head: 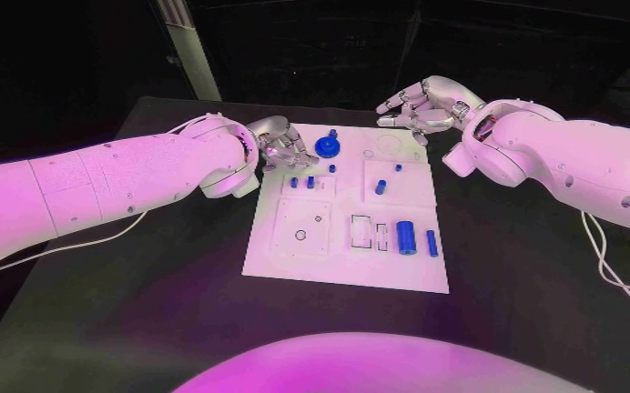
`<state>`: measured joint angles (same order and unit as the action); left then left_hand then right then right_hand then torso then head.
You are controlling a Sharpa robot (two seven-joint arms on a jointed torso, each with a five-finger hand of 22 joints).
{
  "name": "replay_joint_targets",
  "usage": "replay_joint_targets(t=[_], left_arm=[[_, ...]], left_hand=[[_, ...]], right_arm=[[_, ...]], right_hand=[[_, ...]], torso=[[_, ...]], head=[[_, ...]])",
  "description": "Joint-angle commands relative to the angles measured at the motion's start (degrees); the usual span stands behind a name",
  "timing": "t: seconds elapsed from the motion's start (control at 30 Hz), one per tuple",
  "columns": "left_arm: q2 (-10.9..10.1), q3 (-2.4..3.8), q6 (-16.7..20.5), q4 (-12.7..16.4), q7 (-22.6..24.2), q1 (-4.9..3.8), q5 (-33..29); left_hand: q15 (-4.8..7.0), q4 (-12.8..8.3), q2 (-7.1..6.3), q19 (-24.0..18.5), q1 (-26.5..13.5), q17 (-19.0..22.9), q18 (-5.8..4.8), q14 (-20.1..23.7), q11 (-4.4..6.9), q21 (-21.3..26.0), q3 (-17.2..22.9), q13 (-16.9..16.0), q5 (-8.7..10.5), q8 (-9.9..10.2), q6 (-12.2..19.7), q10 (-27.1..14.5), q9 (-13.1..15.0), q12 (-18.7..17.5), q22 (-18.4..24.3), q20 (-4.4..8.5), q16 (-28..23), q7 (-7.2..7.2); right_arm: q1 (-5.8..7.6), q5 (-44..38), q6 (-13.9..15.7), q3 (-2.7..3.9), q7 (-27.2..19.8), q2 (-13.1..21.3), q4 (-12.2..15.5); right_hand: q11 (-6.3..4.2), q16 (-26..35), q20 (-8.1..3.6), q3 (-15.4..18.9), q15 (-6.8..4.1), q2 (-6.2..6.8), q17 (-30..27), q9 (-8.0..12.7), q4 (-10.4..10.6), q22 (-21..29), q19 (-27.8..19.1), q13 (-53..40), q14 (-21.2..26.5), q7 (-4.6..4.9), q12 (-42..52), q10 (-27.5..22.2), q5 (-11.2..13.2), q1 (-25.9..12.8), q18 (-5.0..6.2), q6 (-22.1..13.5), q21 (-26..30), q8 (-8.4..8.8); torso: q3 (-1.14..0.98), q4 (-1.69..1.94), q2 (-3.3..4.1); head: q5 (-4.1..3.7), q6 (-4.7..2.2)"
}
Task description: Assemble the parts on the task board
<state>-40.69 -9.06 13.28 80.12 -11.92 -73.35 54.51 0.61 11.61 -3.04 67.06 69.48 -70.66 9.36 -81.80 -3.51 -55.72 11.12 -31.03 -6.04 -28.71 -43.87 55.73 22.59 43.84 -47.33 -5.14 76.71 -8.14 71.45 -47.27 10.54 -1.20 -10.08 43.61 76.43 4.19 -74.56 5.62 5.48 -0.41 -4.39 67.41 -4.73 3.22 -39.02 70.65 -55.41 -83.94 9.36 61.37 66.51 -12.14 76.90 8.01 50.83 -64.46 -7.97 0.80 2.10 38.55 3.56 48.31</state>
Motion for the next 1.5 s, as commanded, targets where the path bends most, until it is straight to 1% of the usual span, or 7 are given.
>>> replay_joint_targets(t=[0.03, 0.17, 0.27, 0.5, 0.7, 1.03, 1.5], left_arm=[[1.3, 0.02, 5.1, -1.3, 11.8, -0.12, 0.2], [3.4, 0.02, 6.3, -3.5, 14.8, -0.13, 8.3], [4.7, -0.14, 6.3, -4.9, 15.8, -0.14, 13.5], [8.2, -1.41, 4.1, -8.4, 15.1, -0.08, 24.4], [10.5, -1.99, 0.1, -10.8, 13.2, 0.38, 27.3], [12.9, -2.15, -4.1, -13.6, 12.0, 0.85, 29.1], [14.4, -2.14, -4.1, -15.6, 11.5, 0.92, 29.3]], left_hand=[[-0.76, -2.8, -0.43, -5.2, 5.2, 10.1, 0.85, 6.1, -0.8, 8.2, 1.8, 3.0, 0.02, 1.3, 1.2, -4.1, -1.6, -4.0, 7.6, -1.04, -9.6, -0.63], [-1.26, -5.0, -3.25, -4.9, 8.9, 14.4, 1.26, 8.0, -1.39, 11.9, 3.1, 8.4, 0.12, 5.5, -1.0, -5.0, -5.9, -8.7, 10.1, -1.58, -12.9, -0.67], [-1.27, -6.0, -3.84, -3.9, 10.4, 14.4, 1.32, 7.3, -1.14, 12.4, 4.2, 10.8, 0.06, 7.0, -2.7, -4.5, -7.5, -10.9, 10.6, -1.31, -12.4, -0.36], [-1.07, -8.0, -5.71, 0.6, 11.5, 8.4, 1.2, 2.0, -1.4, 11.7, 6.3, 17.5, 0.07, 12.0, -5.7, -3.5, -11.7, -16.8, 10.5, -1.02, -5.7, 0.06], [-1.14, -8.4, -6.46, 4.7, 10.2, 7.3, -0.01, 0.3, -1.81, 6.1, 4.8, 20.6, 0.37, 14.2, -6.9, -4.9, -13.4, -19.8, 4.5, -1.2, -3.5, 0.11], [-0.74, -9.0, -5.39, 8.9, 10.3, 5.7, -1.15, -2.0, -1.55, 0.2, 2.7, 23.4, 0.32, 16.0, -9.7, -4.0, -14.7, -22.0, -2.0, -0.91, -1.2, 0.4], [-0.71, -9.7, -2.72, 10.3, 11.4, 5.5, -1.64, -2.9, -1.53, -1.9, 5.1, 25.8, 0.17, 17.2, -13.0, -0.1, -15.7, -24.1, -4.7, -0.83, -0.2, 0.61]], right_arm=[[0.1, 0.0, 0.9, 0.03, -1.1, -0.1, -0.1], [0.09, 0.0, 1.3, 0.03, -1.4, -0.3, -0.2], [0.09, 0.0, 1.2, 0.03, -1.5, -0.3, -0.2], [0.08, 0.0, 1.1, 0.03, -1.6, -0.4, -0.1], [0.07, 0.0, 0.9, 0.03, -1.6, -0.4, -0.1], [0.06, 0.0, 0.9, 0.03, -1.6, -0.6, 0.0], [0.06, 0.0, 0.9, 0.03, -1.6, -0.7, 0.0]], right_hand=[[0.0, 0.7, -0.02, 0.4, -0.08, -0.14, -0.4, 0.1, -0.1, 0.7, -0.6, 0.6, -1.1, -0.02, -0.6, -1.0, -0.4, -0.3, 0.68, -0.4, 0.8, -0.17], [0.1, 2.0, 0.08, 0.4, 0.02, -0.32, -2.0, 0.1, -0.3, 3.0, -1.7, 1.9, -0.6, 0.08, -1.7, -2.5, -0.6, 0.0, 1.01, -0.6, 2.2, -0.21], [0.11, 2.1, 0.09, 0.4, 0.04, -0.36, -2.2, 0.1, -0.3, 3.2, -1.8, 2.3, -0.5, 0.09, -2.1, -2.8, -0.7, 0.1, 1.04, -0.6, 2.4, -0.22], [0.11, 2.1, 0.09, 0.4, 0.04, -0.36, -2.1, 0.1, -0.3, 3.2, -1.8, 2.3, -0.5, 0.09, -2.1, -2.8, -0.7, 0.1, 1.04, -0.6, 2.4, -0.22], [0.12, 2.0, 0.1, 0.3, 0.04, -0.41, -2.0, 0.1, -0.3, 3.2, -1.8, 2.3, -0.5, 0.1, -2.1, -2.9, -0.8, 0.2, 1.04, -0.6, 2.4, -0.23], [0.12, 2.0, 0.1, 0.3, 0.04, -0.41, -2.0, 0.1, -0.3, 3.2, -1.8, 2.3, -0.5, 0.1, -2.1, -2.9, -0.8, 0.2, 1.04, -0.6, 2.4, -0.23], [0.12, 2.0, 0.1, 0.3, 0.04, -0.41, -2.0, 0.1, -0.3, 3.2, -1.8, 2.3, -0.5, 0.1, -2.1, -2.9, -0.8, 0.2, 1.04, -0.6, 2.4, -0.23]], torso=[[0.0, -0.03, -0.02], [0.02, -0.23, 0.04], [-0.03, -0.18, 0.04], [0.03, -0.24, 0.08], [-0.02, -0.21, 0.06], [-0.04, -0.22, 0.01], [-0.02, -0.21, 0.05]], head=[[-0.09, -0.21], [-0.35, -0.72], [-0.42, -0.87], [-0.65, -1.64], [-0.88, -1.59], [-1.34, -1.67], [-1.42, -1.5]])
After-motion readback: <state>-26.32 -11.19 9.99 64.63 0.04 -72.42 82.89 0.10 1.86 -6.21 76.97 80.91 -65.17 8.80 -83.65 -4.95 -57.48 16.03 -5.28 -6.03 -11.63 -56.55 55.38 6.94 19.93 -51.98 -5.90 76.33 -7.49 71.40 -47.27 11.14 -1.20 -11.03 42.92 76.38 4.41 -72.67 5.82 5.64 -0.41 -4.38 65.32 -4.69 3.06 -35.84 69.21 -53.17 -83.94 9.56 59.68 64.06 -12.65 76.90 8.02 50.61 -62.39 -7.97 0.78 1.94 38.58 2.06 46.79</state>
